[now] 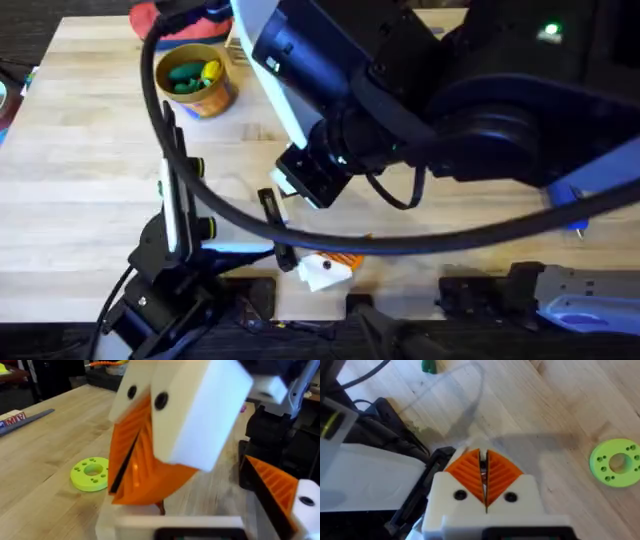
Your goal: Pick up the gripper from the table and insert it into the empty holder that is missing its gripper. Then pick up a screw, insert it into the mounting hole, and use the screwdriver to tighten it. Finally, clean up the table by picking up the vegetable and placing it into the bucket.
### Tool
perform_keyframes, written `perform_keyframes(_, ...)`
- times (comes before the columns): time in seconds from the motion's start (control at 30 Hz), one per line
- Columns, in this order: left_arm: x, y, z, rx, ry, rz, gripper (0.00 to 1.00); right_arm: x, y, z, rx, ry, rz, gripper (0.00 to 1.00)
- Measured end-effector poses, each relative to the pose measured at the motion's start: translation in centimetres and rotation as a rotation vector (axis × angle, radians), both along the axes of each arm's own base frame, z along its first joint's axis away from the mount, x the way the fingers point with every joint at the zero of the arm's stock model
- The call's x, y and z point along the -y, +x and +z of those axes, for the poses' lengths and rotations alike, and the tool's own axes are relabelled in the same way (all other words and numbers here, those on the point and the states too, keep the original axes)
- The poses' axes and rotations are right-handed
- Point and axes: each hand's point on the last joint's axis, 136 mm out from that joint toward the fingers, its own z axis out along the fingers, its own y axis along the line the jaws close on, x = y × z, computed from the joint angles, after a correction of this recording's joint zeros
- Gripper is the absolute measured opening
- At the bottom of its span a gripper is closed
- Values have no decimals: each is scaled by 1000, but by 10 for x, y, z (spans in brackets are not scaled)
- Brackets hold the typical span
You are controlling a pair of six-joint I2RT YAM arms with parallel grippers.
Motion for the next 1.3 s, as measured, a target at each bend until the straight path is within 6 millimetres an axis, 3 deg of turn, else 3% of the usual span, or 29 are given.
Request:
perform_keyframes(0.37,0,0,0,-3,-1,-2,986,1,-1,-1,-14,-2,-15,26)
perform_keyframes(0.43,0,0,0,-4,-1,-1,986,1,-2,-1,-23,2,-14,214)
perform_keyframes(0.53,0,0,0,-5,-1,0,985,1,-5,1,-22,5,-9,373)
perform_keyframes(0.6,0,0,0,-2,-1,1,986,5,-5,4,-21,4,-15,537)
perform_keyframes(0.73,0,0,0,1,1,2,986,11,-3,12,7,10,-26,958)
perform_keyframes(1.0,0,0,0,5,1,2,986,24,0,38,81,55,-59,994)
perform_keyframes(1.3,0,0,0,6,2,2,986,87,1,63,131,27,-214,991)
